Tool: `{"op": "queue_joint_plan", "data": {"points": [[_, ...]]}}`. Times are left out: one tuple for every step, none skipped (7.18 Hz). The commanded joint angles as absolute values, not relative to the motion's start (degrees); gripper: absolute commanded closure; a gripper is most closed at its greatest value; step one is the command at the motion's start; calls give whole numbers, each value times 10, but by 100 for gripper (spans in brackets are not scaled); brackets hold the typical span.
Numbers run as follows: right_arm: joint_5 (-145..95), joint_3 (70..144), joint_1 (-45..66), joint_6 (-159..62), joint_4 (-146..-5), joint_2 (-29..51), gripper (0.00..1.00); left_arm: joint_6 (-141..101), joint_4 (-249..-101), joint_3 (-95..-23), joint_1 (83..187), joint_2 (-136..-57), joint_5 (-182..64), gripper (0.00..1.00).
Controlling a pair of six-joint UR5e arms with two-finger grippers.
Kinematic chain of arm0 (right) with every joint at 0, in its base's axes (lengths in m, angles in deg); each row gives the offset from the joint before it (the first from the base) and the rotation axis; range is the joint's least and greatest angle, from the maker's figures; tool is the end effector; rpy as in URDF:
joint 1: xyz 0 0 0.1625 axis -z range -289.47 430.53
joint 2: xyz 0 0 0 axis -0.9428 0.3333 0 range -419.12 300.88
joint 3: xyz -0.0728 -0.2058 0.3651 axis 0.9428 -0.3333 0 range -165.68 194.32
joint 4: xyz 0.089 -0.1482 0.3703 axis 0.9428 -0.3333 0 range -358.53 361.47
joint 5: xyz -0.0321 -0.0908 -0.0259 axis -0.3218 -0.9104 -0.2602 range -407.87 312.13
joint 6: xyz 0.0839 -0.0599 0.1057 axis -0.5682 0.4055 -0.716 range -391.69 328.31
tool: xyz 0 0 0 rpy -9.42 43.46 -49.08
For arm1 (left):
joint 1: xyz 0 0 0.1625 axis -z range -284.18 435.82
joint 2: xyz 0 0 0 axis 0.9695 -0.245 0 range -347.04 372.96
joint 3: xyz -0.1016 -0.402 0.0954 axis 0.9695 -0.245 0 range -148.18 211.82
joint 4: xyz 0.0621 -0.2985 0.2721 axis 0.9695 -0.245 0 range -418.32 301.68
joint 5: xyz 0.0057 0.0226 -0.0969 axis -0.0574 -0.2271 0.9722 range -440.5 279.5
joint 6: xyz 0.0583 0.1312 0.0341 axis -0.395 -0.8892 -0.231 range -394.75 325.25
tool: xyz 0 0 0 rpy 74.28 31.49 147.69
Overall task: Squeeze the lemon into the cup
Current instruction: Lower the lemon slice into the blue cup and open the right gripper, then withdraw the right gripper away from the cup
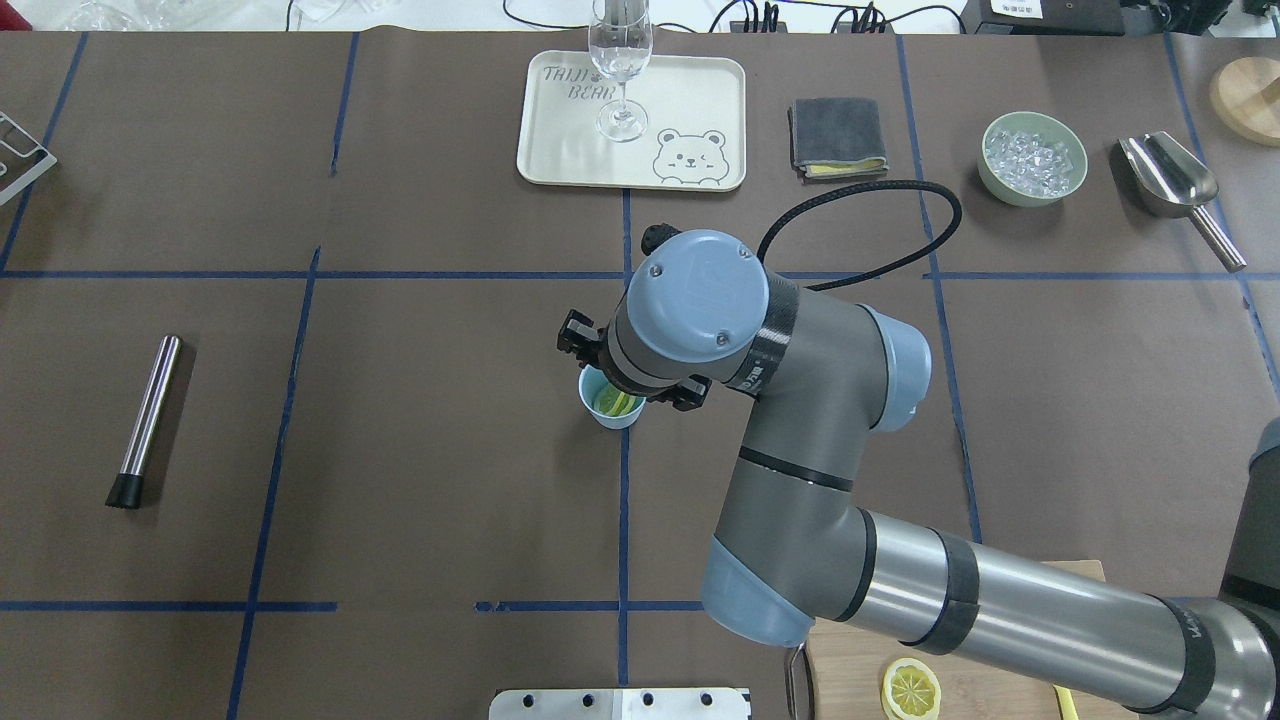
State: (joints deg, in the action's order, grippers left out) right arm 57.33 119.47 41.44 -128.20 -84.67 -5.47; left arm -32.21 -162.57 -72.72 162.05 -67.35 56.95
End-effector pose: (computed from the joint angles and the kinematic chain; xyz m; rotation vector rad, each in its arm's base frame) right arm -0.5365 -0.4067 0.2018 -0.0519 -0.9977 0.4415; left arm 0.0043 -0.4407 0.6109 0.2683 0.8366 0.1581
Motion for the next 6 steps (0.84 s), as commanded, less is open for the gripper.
{"op": "queue_joint_plan", "data": {"points": [[621,1297,368,-1203,-848,52,0,-145,-1733,-714,1530,-683,569,0],[641,1329,345,-1152,-847,106,0,-84,-1732,-705,1492,-707,567,1],[644,1334,330,-1095,-842,137,0,-53,-1732,-703,1451,-712,561,1],[642,1331,324,-1068,-842,150,0,6,-1733,-683,1409,-745,543,2],[643,1334,312,-1037,-841,170,0,39,-1731,-662,1362,-768,509,2],[643,1333,306,-1019,-841,177,0,49,-1731,-648,1337,-775,493,4]]}}
